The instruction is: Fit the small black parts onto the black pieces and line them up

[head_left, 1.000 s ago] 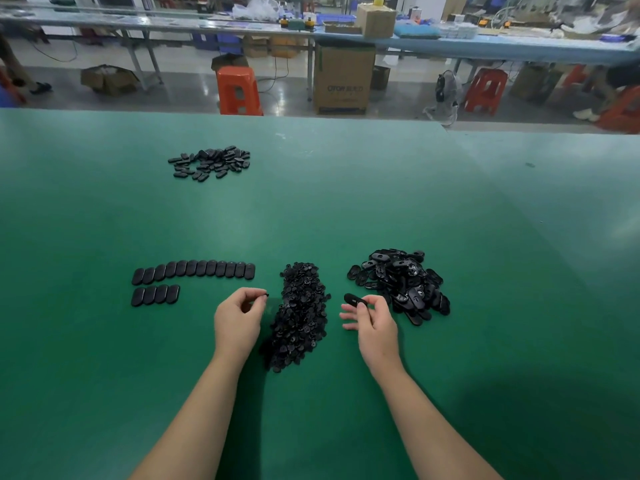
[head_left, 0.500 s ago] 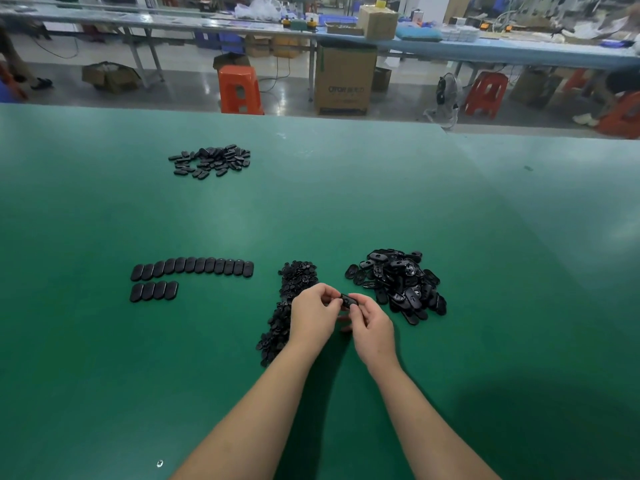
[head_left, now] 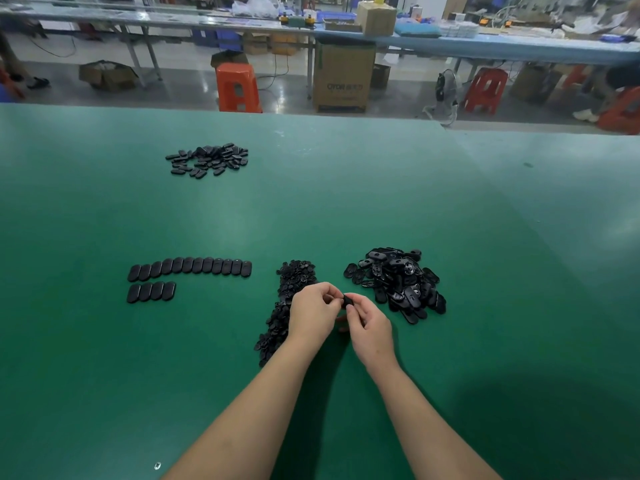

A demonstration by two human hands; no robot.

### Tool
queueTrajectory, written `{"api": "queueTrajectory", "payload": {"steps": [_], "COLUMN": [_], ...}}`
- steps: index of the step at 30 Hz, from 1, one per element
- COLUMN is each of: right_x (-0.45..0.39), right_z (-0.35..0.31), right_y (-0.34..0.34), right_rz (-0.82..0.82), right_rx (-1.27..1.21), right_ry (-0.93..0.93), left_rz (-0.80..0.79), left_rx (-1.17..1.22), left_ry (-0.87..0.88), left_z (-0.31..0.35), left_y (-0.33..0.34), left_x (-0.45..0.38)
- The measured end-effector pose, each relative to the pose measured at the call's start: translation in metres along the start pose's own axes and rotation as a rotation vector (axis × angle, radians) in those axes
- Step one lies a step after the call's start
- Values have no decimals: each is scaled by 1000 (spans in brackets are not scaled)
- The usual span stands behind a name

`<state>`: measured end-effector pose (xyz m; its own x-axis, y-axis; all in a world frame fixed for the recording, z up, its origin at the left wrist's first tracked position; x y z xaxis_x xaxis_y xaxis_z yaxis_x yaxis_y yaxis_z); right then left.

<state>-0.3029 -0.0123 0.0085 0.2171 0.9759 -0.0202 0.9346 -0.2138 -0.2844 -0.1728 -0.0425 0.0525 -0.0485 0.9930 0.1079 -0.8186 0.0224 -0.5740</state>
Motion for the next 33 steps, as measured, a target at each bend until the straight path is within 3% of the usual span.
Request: {"api": "queueTrajectory", "payload": {"steps": [6, 11, 18, 33], "right_x": [-1, -1, 1, 1], "right_z": [4, 2, -1, -2], "right_y": [0, 2, 1, 0], "right_rz": [-1, -8, -12, -2], "right_rx": [-43, -78, -111, -70], "right_ry": [25, 19, 32, 54], "left_rz": [51, -59, -72, -87], "left_rx": [-116, -9, 146, 19], "left_ry": [-4, -81, -89, -38], "left_z": [1, -6, -12, -9], "left_y": [-6, -6, -3, -2], "left_x": [-4, -11, -9, -6]}}
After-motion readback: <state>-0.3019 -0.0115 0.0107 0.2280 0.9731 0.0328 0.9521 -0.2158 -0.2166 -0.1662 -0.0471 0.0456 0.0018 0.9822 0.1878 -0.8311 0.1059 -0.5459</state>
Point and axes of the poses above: each hand's wrist, its own x-axis away from the middle knuckle, its own y-axis out of the palm, z = x × y, the point moved 4 cm from there along -x, towards the middle knuckle
